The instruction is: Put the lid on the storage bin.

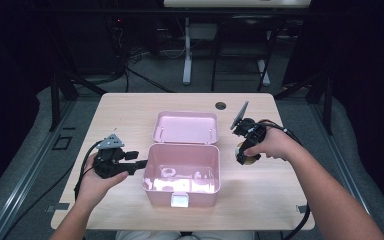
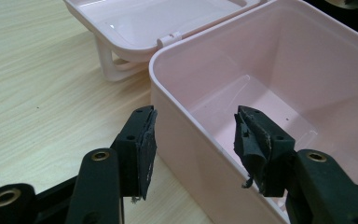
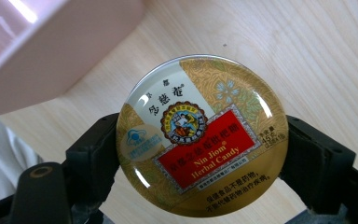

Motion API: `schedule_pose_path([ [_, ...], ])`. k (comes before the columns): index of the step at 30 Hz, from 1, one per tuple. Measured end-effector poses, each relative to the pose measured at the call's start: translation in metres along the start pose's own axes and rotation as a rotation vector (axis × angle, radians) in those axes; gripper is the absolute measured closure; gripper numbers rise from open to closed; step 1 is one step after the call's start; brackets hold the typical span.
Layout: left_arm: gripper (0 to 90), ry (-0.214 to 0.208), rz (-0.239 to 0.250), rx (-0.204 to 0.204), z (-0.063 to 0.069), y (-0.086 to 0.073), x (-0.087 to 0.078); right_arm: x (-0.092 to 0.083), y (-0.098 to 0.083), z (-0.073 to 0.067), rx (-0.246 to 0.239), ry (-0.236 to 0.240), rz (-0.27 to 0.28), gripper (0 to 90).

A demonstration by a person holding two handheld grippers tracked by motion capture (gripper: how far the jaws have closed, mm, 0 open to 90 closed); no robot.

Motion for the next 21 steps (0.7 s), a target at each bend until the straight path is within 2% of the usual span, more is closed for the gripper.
schedule_pose_path([
  [15,48.7,-0.012,0.003,-0.005,0.002,-0.001,0.000,-0.025,0.015,-0.028,-0.145,0.029,0.010,19.6],
  [21,49.4,-0.018,-0.007,0.005,0.004,-0.002,0.001,-0.029,0.022,-0.041,-0.196,0.030,0.014,19.6],
])
Point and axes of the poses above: each handheld gripper's, and its own axes: x roughly forward along the jaws, y roughly out of its top, z roughly to its right, the point moved 6 cm from there along x, roughly forward along the jaws, and after that the axes turned 10 degrees about x, right-handed, at the moved point
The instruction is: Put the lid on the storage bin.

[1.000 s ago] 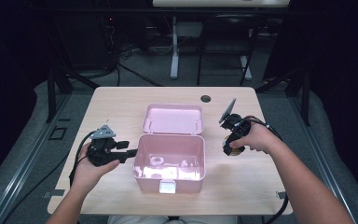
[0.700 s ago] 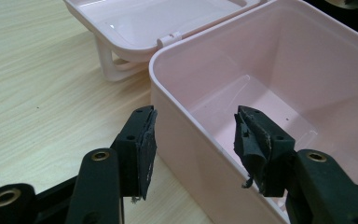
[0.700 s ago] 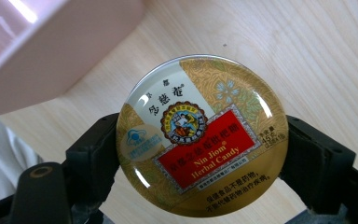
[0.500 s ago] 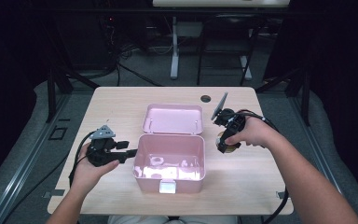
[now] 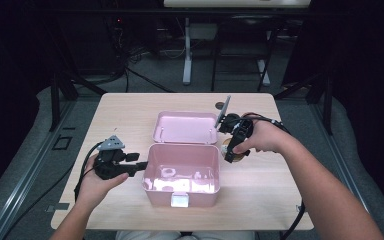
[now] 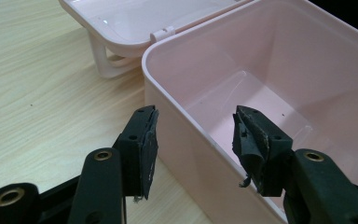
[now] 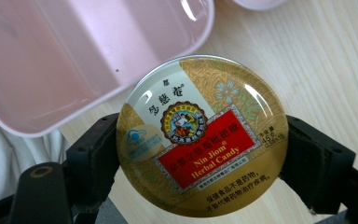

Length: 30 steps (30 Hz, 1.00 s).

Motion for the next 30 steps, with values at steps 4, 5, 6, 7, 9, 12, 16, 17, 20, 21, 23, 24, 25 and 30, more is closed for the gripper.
schedule_pose_path([
  [4,49.5,0.000,0.001,0.000,0.001,0.000,0.002,0.000,0.007,-0.009,-0.034,-0.002,-0.001,19.6],
  [5,49.5,-0.002,-0.004,-0.002,0.001,0.000,0.002,0.000,0.008,-0.011,-0.039,-0.001,-0.001,19.6],
  [6,49.5,-0.002,-0.004,-0.001,0.001,0.000,0.002,0.000,0.010,-0.014,-0.046,-0.001,-0.002,19.6],
  [7,49.5,-0.002,-0.004,-0.001,0.001,0.000,0.002,-0.001,0.012,-0.016,-0.054,0.000,-0.002,19.6],
  [9,49.5,-0.003,-0.003,-0.001,0.001,0.000,0.002,-0.001,0.016,-0.022,-0.070,0.004,0.000,19.6],
  [12,49.5,-0.001,-0.001,0.003,0.000,0.000,0.002,0.000,0.022,-0.030,-0.096,0.003,0.000,19.6],
  [16,49.5,-0.001,-0.001,0.002,0.000,-0.001,0.001,0.004,0.030,-0.042,-0.138,0.010,-0.005,19.6],
  [17,49.5,-0.001,0.000,-0.001,0.001,-0.001,0.001,0.004,0.031,-0.044,-0.143,0.013,-0.004,19.6],
  [20,49.5,-0.001,0.000,-0.001,0.000,-0.001,0.001,0.006,0.037,-0.051,-0.162,0.014,-0.003,19.6],
  [21,49.5,-0.001,0.000,-0.002,0.000,-0.001,0.001,0.007,0.038,-0.053,-0.168,0.013,-0.004,19.6],
  [23,49.5,-0.002,0.000,-0.001,0.000,-0.001,0.001,0.009,0.041,-0.057,-0.188,0.014,-0.004,19.6],
  [24,49.5,-0.002,-0.002,0.002,0.000,-0.001,0.001,0.010,0.042,-0.059,-0.197,0.015,-0.004,19.6],
  [25,49.5,-0.002,-0.002,0.002,0.000,-0.001,0.001,0.011,0.043,-0.060,-0.208,0.014,-0.003,19.6],
  [30,49.5,-0.006,-0.006,0.002,0.001,-0.001,0.002,0.015,0.046,-0.067,-0.275,0.010,0.000,19.6],
])
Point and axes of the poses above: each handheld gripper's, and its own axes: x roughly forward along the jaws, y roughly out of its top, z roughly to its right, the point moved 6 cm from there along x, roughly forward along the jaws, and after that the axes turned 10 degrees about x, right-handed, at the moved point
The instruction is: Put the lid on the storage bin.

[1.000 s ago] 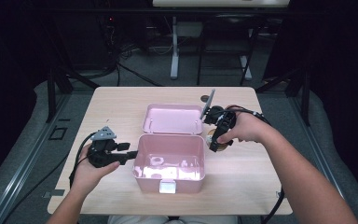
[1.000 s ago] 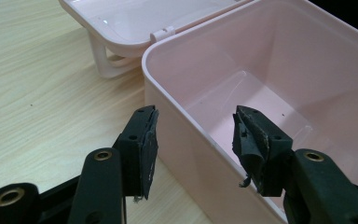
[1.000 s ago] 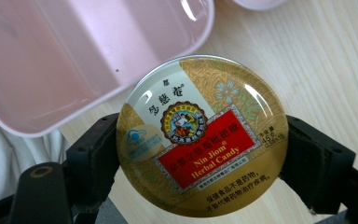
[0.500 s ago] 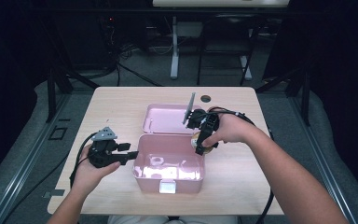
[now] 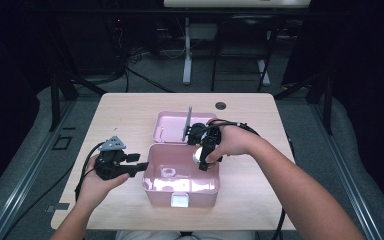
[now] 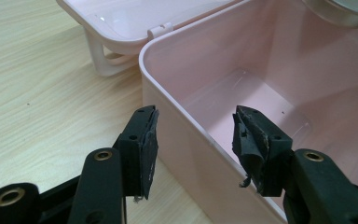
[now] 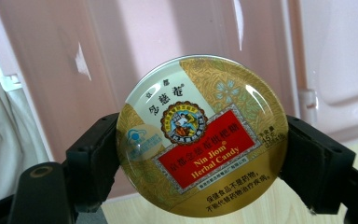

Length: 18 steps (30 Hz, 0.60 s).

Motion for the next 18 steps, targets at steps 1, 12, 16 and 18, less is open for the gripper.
schedule_pose_path([
  [1,49.5,0.001,0.001,0.001,0.000,0.000,0.000,0.001,0.000,-0.001,-0.011,0.001,-0.001,19.6],
  [12,49.5,-0.001,0.000,0.002,0.000,0.000,0.001,0.012,0.001,-0.009,-0.127,0.005,-0.017,19.6],
  [16,49.5,-0.002,-0.004,0.000,0.000,-0.001,0.001,0.018,0.000,-0.011,-0.164,-0.001,-0.028,19.6],
  [18,49.5,-0.004,-0.004,0.000,0.000,-0.001,0.001,0.020,0.001,-0.012,-0.176,-0.008,-0.030,19.6],
])
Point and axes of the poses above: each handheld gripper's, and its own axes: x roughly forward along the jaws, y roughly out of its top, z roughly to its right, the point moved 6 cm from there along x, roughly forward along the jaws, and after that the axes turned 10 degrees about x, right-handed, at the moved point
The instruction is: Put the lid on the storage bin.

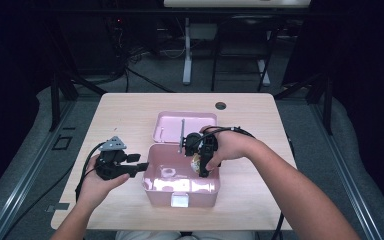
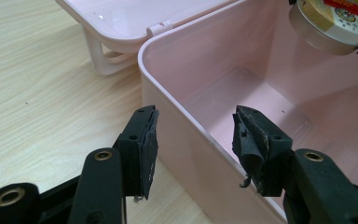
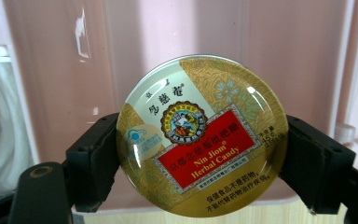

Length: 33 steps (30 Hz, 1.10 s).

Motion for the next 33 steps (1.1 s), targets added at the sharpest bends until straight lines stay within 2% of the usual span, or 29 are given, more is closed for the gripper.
schedule_pose_path([
  [5,49.5,0.000,0.001,-0.001,0.000,0.000,0.000,0.009,0.002,-0.001,-0.006,0.015,0.015,19.6],
  [8,49.5,0.001,0.000,0.001,0.000,0.000,0.000,0.014,0.000,0.000,-0.012,0.004,-0.006,19.6],
  [13,49.5,0.003,-0.001,0.002,0.000,0.000,0.001,0.021,0.000,0.000,-0.003,0.017,0.014,19.6],
  [18,49.5,-0.001,-0.005,0.000,0.000,-0.001,0.002,0.027,0.000,-0.002,-0.011,0.014,0.006,19.6],
  [21,49.5,0.000,0.001,-0.003,0.000,-0.001,0.002,0.030,0.001,-0.003,-0.004,0.033,0.021,19.6],
  [33,49.5,-0.002,-0.004,-0.003,0.000,-0.001,0.002,0.050,-0.002,-0.004,-0.008,0.040,-0.002,19.6],
])
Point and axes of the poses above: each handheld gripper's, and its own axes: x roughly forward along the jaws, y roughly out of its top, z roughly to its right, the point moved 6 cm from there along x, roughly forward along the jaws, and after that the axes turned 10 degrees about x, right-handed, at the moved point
